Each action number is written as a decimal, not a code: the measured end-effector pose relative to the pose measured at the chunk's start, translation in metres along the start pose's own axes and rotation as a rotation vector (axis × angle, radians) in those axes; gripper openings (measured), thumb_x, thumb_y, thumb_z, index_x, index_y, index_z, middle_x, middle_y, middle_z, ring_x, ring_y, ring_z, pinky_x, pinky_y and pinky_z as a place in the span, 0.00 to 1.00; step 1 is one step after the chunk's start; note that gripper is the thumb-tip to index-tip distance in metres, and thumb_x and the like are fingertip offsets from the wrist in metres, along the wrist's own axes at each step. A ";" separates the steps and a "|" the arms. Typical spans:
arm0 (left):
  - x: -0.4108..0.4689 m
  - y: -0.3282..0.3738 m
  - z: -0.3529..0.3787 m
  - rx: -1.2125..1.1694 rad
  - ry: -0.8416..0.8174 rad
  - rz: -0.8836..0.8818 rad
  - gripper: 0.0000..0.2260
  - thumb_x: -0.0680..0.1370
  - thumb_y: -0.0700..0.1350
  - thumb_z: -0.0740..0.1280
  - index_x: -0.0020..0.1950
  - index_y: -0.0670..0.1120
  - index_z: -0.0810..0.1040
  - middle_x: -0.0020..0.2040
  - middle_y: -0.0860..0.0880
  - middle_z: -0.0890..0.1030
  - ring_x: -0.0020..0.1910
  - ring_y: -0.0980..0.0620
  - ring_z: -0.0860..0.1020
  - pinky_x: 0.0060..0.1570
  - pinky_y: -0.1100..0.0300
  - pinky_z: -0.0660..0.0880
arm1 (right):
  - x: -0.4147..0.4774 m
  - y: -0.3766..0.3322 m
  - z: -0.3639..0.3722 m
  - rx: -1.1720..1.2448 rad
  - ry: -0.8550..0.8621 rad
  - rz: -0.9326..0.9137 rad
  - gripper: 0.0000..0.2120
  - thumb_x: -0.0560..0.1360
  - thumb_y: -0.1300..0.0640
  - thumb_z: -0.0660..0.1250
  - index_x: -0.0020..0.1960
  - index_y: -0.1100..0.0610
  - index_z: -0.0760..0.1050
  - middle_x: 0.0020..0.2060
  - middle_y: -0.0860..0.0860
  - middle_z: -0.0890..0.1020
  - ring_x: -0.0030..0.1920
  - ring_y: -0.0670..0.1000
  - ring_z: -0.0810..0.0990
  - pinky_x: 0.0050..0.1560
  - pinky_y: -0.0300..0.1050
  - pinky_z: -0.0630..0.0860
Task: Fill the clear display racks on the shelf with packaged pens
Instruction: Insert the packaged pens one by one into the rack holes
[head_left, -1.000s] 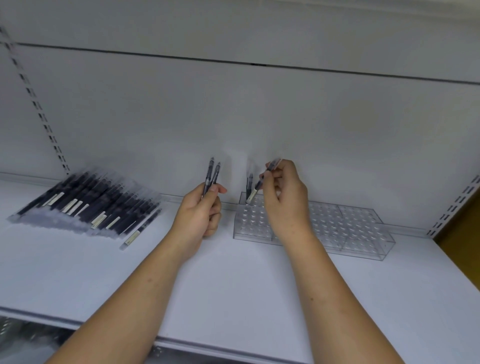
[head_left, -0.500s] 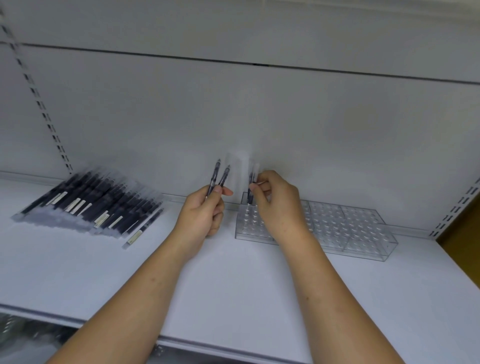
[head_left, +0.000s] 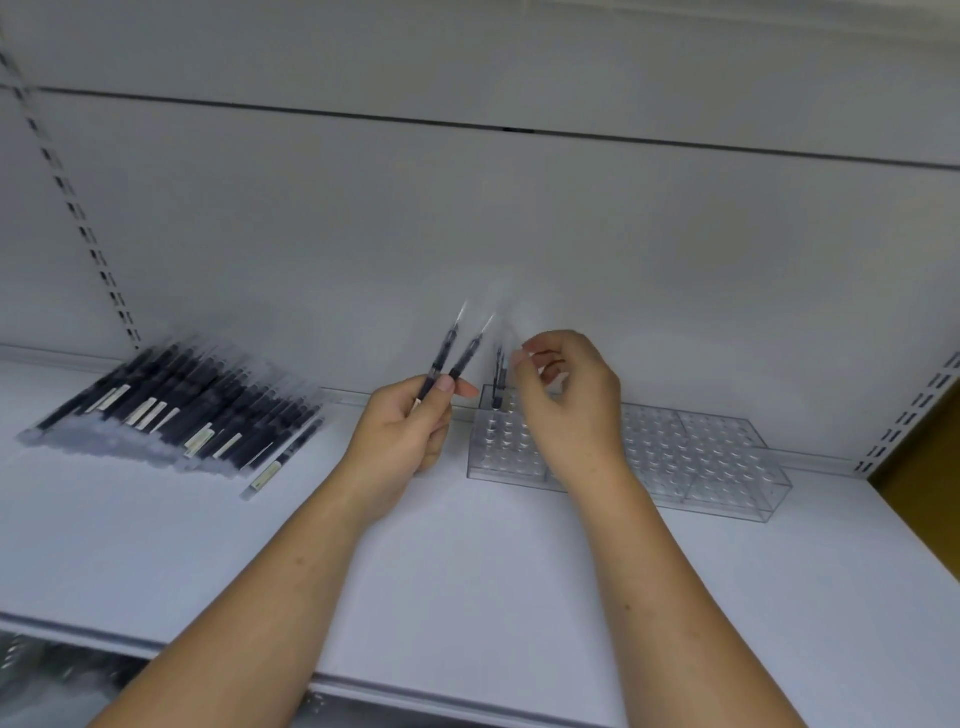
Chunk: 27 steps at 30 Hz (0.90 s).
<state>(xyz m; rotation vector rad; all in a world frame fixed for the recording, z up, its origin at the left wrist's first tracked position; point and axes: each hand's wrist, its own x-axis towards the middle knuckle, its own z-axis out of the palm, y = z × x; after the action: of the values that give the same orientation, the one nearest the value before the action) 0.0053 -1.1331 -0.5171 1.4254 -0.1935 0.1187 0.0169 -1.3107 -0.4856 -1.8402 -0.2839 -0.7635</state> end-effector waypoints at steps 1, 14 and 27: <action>0.000 0.000 0.000 -0.002 -0.012 0.004 0.13 0.86 0.47 0.62 0.55 0.42 0.84 0.33 0.51 0.60 0.30 0.52 0.56 0.29 0.60 0.53 | -0.001 -0.003 -0.001 0.049 -0.029 0.010 0.02 0.78 0.57 0.72 0.48 0.52 0.80 0.40 0.46 0.82 0.40 0.45 0.79 0.43 0.40 0.76; -0.003 0.002 0.002 -0.030 -0.111 -0.014 0.18 0.81 0.57 0.63 0.50 0.45 0.85 0.33 0.48 0.60 0.29 0.53 0.55 0.31 0.55 0.48 | -0.007 -0.007 0.004 0.225 -0.210 0.097 0.05 0.79 0.57 0.73 0.45 0.56 0.81 0.39 0.51 0.85 0.41 0.55 0.85 0.44 0.59 0.81; 0.002 0.003 -0.003 -0.057 0.003 -0.003 0.14 0.88 0.43 0.56 0.58 0.39 0.79 0.32 0.51 0.59 0.26 0.54 0.53 0.29 0.63 0.49 | 0.008 0.005 -0.009 0.147 0.171 0.020 0.02 0.84 0.58 0.64 0.54 0.57 0.73 0.42 0.49 0.83 0.42 0.52 0.85 0.45 0.47 0.81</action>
<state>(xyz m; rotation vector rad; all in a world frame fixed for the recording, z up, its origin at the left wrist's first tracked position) 0.0065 -1.1298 -0.5143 1.3689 -0.1908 0.1121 0.0224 -1.3220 -0.4827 -1.6268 -0.2057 -0.8579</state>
